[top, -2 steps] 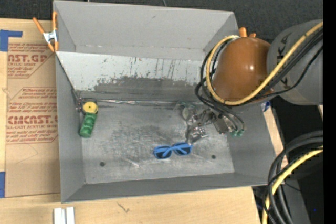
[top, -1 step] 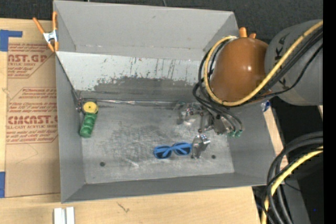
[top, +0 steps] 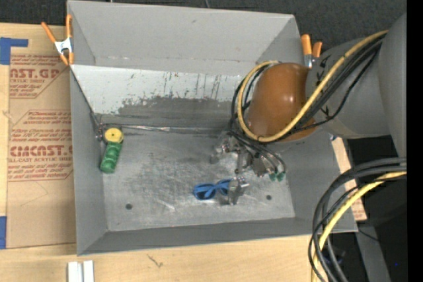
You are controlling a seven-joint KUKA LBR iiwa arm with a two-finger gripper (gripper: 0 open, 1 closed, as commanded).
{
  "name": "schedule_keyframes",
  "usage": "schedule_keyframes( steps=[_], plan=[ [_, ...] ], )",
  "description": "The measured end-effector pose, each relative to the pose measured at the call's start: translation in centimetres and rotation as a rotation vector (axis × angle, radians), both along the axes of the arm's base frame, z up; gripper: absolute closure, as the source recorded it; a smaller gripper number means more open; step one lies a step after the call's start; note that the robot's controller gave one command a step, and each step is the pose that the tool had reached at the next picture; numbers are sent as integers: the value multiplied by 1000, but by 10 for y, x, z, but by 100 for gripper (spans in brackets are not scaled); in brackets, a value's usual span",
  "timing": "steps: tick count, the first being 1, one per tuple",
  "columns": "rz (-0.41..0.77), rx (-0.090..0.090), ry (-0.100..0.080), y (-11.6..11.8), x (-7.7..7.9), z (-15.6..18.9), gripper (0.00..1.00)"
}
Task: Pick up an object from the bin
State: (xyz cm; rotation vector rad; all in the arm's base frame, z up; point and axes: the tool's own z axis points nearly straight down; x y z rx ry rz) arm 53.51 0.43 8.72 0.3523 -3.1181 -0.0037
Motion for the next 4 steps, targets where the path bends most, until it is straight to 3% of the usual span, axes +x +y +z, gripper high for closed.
schedule_keyframes(
  steps=[1, 2, 4],
  plan=[
    [-1, 0, -4, -1, 1, 4, 100],
    [350, -1, -9, -1, 4, 68, 100],
    [349, 0, -6, -1, 4, 67, 100]
  ],
)
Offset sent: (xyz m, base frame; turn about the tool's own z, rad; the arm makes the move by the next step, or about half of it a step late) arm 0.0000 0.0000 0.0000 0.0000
